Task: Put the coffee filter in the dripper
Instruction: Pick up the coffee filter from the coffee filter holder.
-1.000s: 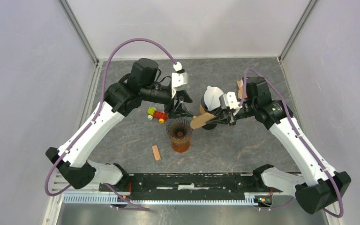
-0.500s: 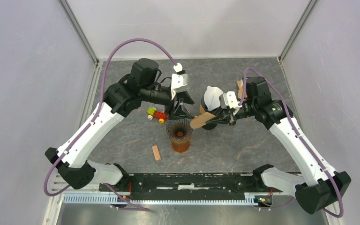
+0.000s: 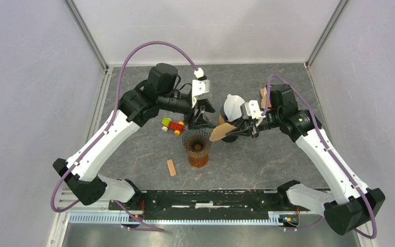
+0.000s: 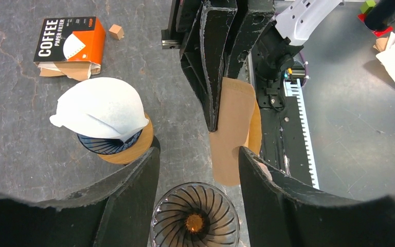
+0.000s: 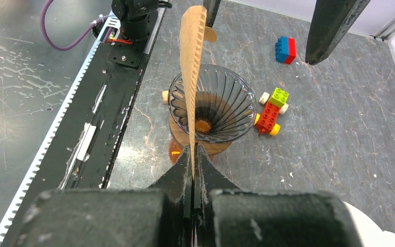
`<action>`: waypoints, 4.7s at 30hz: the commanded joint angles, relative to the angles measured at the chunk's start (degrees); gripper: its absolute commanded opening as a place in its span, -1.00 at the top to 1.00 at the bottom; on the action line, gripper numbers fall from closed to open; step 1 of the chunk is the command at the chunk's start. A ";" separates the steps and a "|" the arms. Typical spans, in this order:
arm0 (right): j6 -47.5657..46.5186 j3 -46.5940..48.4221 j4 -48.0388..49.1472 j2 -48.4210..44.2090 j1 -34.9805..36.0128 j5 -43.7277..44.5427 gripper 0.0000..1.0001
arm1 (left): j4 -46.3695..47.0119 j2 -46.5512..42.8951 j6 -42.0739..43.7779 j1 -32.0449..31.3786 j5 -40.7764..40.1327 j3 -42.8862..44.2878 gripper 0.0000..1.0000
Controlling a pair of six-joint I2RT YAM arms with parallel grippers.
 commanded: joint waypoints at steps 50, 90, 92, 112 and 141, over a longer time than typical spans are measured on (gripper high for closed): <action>2.43 1.61 2.46 -0.24 0.26 2.15 1.00 | 0.29 -0.11 1.98 -0.21 -0.32 0.93 -0.29; 9.74 1.01 9.91 0.30 0.23 -0.45 1.00 | 12.76 -0.80 -6.06 -0.41 8.46 -11.44 0.40; 9.71 1.00 9.75 0.67 0.29 -0.45 1.00 | 13.33 -0.57 -6.89 -0.45 8.40 -10.60 0.67; 9.65 0.85 9.18 0.79 0.22 0.90 1.00 | 10.94 -1.88 -5.99 -0.27 6.33 -9.36 0.95; 36.62 21.31 26.32 11.80 11.27 51.22 -0.78 | 9.68 7.63 -56.84 -0.45 -59.95 8.46 0.95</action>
